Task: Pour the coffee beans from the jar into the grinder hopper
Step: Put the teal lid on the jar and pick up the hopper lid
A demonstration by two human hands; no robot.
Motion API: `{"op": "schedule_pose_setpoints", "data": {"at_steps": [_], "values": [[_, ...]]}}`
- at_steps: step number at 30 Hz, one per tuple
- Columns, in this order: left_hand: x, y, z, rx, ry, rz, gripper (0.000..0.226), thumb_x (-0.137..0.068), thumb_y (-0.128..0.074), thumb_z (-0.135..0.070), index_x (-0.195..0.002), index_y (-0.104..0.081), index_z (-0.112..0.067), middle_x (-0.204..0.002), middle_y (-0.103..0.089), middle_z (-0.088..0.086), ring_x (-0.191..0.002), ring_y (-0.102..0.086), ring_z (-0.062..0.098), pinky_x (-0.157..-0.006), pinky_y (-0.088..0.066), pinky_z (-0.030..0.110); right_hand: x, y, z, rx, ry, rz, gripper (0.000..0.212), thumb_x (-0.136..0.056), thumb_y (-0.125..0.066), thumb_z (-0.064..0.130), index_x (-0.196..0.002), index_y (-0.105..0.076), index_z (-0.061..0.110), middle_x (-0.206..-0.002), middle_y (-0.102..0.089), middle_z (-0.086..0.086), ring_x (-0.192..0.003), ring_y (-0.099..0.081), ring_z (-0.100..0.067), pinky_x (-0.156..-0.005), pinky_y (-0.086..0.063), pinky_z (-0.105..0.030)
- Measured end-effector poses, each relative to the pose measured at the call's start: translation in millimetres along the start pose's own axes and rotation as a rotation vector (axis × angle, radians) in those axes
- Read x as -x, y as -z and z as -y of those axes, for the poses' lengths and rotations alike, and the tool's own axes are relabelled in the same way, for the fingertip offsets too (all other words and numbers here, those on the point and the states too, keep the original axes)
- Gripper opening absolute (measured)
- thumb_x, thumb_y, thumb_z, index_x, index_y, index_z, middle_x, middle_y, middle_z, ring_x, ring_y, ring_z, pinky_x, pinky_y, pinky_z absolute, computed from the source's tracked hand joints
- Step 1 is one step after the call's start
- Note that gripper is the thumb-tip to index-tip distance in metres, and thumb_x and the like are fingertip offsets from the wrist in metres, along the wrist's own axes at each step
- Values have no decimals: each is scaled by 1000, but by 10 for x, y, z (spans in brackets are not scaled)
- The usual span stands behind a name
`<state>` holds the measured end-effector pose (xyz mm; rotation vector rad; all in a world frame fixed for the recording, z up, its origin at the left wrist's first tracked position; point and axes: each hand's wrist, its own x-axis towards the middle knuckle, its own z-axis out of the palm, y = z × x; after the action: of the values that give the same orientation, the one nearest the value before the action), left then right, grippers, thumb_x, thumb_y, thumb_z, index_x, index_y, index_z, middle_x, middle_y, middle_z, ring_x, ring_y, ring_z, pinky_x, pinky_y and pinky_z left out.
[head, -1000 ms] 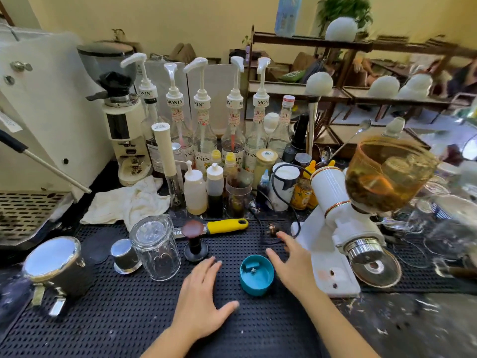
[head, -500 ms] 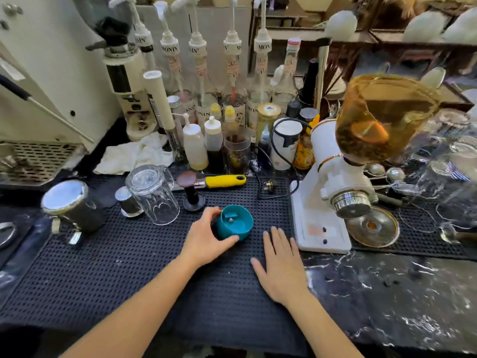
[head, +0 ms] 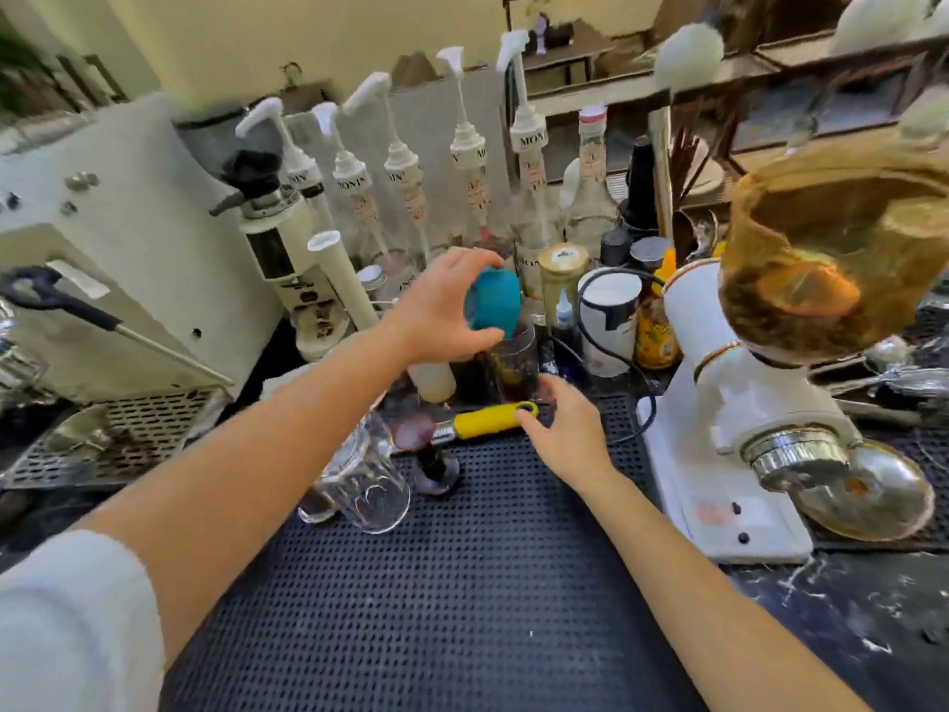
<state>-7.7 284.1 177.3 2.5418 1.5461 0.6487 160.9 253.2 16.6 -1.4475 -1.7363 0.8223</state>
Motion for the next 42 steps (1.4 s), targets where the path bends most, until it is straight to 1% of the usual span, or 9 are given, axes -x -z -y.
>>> {"op": "schedule_pose_setpoints", "data": {"at_steps": [7,12,16,21,23,25,29,38,42], "values": [[-697,-110,445,-243,-152,374,67,-70,-79,-30,-128,-49,-16,-120,-53,12,-108,-46,29,-95,-40,43,-695,-258,-97,-57,-165,-52,100,-67,-79,40,-146,-21,20,-150,-34,-6,-136,-34,-24,-107,-34,-40],[-827,-312,532,-244,-218,503,73,-75,-74,-38,-138,-42,-21,-121,-52,9,-103,-41,20,-91,-35,35,-798,-394,-82,-110,-139,-70,100,-61,-81,44,-143,-26,26,-145,-43,1,-131,-39,-19,-101,-37,-33],[-868,-415,554,-188,-243,514,76,-76,-74,-43,-140,-40,-23,-121,-53,8,-101,-39,18,-88,-31,31,-802,-385,-96,-133,-125,-91,83,-60,-81,45,-131,-39,33,-128,-57,8,-119,-50,-16,-92,-45,-31],[-776,-554,492,-173,-219,518,60,-82,-67,-37,-134,-44,-20,-128,-48,10,-114,-41,28,-98,-34,42,-809,-364,-95,-131,-141,-78,88,-62,-82,41,-136,-38,24,-134,-53,2,-124,-46,-19,-98,-44,-40],[-771,-601,443,-76,-140,474,51,-89,-57,-44,-130,-48,-15,-127,-50,12,-116,-44,29,-98,-35,42,-795,-368,-80,-145,-141,-74,88,-64,-82,39,-138,-36,24,-137,-51,2,-126,-45,-19,-100,-43,-40],[-799,-653,405,-99,-97,405,60,-90,-39,-55,-133,-47,-14,-134,-49,13,-124,-41,30,-103,-32,44,-787,-377,-68,-152,-133,-86,90,-64,-81,40,-139,-34,26,-137,-51,3,-126,-44,-18,-100,-43,-38],[-718,-857,397,-253,-86,347,77,-85,-22,-65,-148,-24,-22,-157,-20,7,-145,-10,22,-116,-5,46,-804,-413,-72,-160,-163,-97,92,-63,-81,42,-139,-32,25,-137,-51,2,-126,-45,-19,-97,-41,-34],[-669,-931,445,-298,-85,340,81,-85,-19,-68,-150,-8,-22,-159,-8,9,-145,0,24,-117,0,45,-775,-401,-50,-157,-172,-64,89,-64,-80,41,-138,-33,24,-137,-52,-1,-126,-45,-21,-98,-43,-38],[-694,-891,421,-365,-72,395,88,-82,-12,-73,-150,-1,-18,-159,-3,12,-145,3,24,-118,-2,45,-680,-247,125,16,-209,-6,80,-70,-76,30,-137,-35,18,-128,-57,-7,-119,-52,-28,-92,-47,-38]]}}
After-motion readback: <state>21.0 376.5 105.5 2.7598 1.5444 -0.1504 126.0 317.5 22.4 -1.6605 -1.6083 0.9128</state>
